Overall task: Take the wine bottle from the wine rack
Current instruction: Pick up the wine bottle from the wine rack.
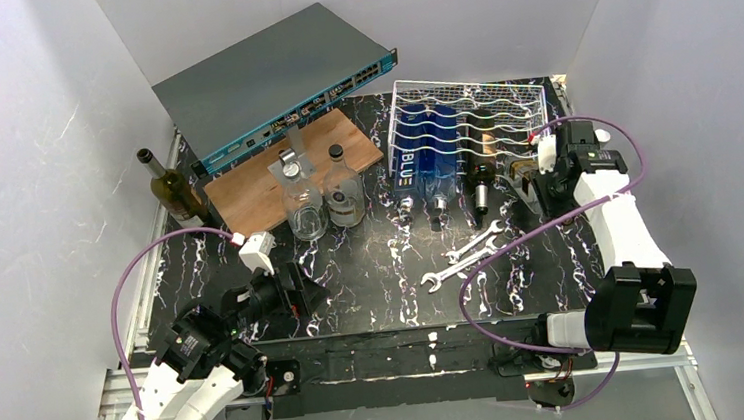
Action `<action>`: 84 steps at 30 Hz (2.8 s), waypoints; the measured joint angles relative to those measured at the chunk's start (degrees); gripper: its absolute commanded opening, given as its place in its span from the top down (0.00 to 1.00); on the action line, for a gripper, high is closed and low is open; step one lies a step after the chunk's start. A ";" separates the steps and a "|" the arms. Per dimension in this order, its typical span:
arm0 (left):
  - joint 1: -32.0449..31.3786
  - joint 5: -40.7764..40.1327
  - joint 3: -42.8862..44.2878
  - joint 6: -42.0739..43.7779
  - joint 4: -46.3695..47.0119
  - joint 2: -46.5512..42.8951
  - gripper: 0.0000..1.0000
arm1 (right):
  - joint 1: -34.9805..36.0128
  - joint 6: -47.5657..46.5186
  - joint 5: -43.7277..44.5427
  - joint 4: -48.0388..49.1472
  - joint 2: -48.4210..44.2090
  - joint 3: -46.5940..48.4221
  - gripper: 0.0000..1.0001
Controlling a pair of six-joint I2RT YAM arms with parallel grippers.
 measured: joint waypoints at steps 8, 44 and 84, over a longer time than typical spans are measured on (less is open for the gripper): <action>0.00 0.20 -0.04 0.00 0.17 -0.02 0.01 | 0.00 -3.93 0.37 -5.46 0.00 4.42 0.99; 0.00 1.03 -0.20 -0.02 0.61 0.17 0.01 | 0.04 -12.81 -0.07 -16.96 -1.11 11.82 0.99; 0.00 1.49 -0.76 -0.02 1.70 0.96 0.01 | 19.47 -16.63 5.29 -30.23 4.90 26.91 0.99</action>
